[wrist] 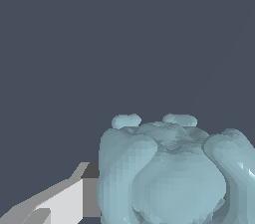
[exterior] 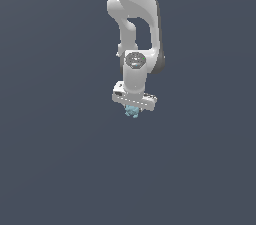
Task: Pick up the object and move it to a goal position.
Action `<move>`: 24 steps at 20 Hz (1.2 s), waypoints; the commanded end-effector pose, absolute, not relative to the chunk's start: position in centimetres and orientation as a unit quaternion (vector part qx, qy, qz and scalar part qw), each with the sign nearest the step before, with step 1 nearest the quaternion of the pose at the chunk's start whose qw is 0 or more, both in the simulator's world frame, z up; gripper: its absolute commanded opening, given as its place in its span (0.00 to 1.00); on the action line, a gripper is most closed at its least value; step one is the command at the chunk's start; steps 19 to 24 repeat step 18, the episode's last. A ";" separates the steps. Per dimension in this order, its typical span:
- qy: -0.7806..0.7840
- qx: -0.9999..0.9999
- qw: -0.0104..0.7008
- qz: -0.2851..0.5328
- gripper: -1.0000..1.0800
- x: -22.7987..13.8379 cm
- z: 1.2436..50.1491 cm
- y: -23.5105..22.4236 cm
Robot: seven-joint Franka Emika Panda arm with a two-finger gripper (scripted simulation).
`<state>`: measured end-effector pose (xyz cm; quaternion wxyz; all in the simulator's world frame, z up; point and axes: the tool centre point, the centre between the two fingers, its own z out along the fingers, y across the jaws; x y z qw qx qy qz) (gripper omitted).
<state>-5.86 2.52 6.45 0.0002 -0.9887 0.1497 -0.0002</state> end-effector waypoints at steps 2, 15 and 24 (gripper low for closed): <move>0.150 -0.989 0.000 0.000 0.00 -3.8 7.6 1.5; 0.150 -0.989 0.000 0.000 0.00 0.6 10.0 -0.5; 0.150 -0.989 0.000 0.000 0.00 0.7 10.0 -0.6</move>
